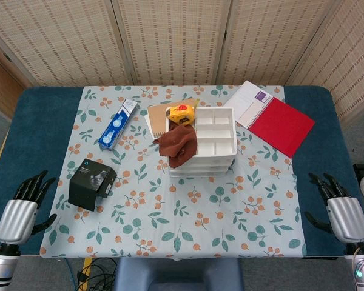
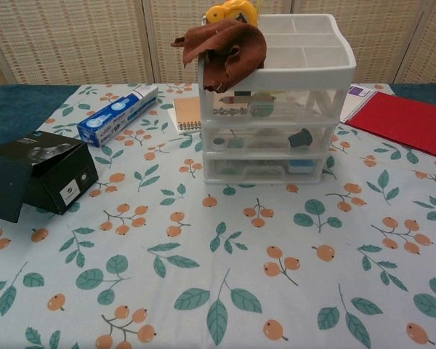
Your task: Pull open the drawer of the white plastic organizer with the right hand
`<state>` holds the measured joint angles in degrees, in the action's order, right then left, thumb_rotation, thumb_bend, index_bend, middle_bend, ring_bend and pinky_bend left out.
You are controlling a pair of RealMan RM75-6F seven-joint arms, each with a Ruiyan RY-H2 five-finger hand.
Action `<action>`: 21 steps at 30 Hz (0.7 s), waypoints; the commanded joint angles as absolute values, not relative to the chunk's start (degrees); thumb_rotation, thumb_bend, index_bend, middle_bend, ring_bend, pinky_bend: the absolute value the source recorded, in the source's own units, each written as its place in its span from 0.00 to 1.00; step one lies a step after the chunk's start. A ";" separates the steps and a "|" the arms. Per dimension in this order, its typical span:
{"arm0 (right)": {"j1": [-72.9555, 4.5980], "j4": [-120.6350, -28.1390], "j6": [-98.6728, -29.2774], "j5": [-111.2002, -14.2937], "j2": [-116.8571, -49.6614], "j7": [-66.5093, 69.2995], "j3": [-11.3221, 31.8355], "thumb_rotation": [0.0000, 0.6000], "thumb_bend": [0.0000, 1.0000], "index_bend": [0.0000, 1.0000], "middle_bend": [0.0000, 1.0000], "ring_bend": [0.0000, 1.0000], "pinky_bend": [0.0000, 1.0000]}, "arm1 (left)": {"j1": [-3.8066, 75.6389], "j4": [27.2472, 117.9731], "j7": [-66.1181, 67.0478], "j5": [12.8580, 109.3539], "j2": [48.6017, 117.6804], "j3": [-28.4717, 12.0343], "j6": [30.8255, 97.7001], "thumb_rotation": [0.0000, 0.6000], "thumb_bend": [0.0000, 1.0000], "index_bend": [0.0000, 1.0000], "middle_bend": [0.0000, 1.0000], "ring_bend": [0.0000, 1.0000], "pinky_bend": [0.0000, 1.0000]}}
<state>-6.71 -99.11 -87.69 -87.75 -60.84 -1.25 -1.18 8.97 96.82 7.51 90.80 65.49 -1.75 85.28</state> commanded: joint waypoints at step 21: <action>-18.29 -107.33 -65.39 -84.40 -68.78 6.39 1.80 1.00 0.30 0.06 0.77 0.82 0.92 | 7.95 96.36 6.35 91.17 65.02 -1.37 86.47 1.00 0.21 0.11 0.02 0.08 0.11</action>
<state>-15.12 -105.59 -70.41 -87.36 -66.54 1.69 0.65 7.95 96.36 6.34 91.18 65.01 -1.37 86.47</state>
